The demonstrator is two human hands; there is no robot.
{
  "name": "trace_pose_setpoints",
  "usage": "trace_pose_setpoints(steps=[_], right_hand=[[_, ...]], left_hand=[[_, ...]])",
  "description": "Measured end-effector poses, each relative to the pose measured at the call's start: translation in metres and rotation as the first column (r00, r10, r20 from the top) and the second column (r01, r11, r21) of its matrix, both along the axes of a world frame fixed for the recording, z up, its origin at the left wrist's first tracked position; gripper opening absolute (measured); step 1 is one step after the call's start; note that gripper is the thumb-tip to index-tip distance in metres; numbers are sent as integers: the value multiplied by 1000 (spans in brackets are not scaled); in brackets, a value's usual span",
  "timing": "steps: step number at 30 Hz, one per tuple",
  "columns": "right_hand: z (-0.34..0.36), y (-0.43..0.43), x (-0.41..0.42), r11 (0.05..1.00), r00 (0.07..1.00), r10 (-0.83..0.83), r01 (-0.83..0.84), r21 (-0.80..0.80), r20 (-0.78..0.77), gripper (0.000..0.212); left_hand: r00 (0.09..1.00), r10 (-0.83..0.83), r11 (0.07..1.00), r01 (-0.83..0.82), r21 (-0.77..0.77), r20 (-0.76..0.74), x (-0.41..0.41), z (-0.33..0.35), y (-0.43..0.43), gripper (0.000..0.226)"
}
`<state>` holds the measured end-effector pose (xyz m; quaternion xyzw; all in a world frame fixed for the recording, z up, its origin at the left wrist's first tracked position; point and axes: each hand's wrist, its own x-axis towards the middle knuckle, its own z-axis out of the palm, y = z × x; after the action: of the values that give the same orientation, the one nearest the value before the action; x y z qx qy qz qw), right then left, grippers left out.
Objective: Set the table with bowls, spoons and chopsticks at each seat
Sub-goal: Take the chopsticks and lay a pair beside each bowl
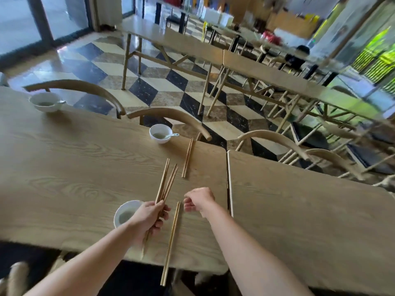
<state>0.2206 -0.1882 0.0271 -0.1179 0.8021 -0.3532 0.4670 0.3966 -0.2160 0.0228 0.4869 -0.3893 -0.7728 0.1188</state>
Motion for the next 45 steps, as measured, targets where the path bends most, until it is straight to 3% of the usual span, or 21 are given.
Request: trace_pose_setpoints(steps=[5,16,21,28,32,37,41,45], right_hand=[[27,105,112,980,971,45,2,-197,233,21],[55,203,196,961,966,91,-22,-274,241,26],[56,235,192,964,963,80,-9,-265,257,14],[41,272,176,964,960,56,19,-265,276,17],[34,285,178,966,953,42,38,-257,300,6],[31,283,179,968,953,45,33,-248,301,21],[32,270,184,966,958,65,9,-258,278,11],[31,244,205,970,967,82,-21,-244,241,16]], left_hand=[[989,-93,994,98,39,-117,69,20,81,29],[920,-359,922,376,94,-160,165,54,164,36],[936,-336,934,345,89,-104,169,58,202,42],[959,-257,958,268,97,-117,159,44,249,28],[972,-220,971,226,75,-84,158,40,267,28],[977,-197,975,204,84,-77,164,39,266,28],[978,-187,977,195,89,-90,178,39,252,29],[982,-154,982,165,94,-112,203,34,230,28]])
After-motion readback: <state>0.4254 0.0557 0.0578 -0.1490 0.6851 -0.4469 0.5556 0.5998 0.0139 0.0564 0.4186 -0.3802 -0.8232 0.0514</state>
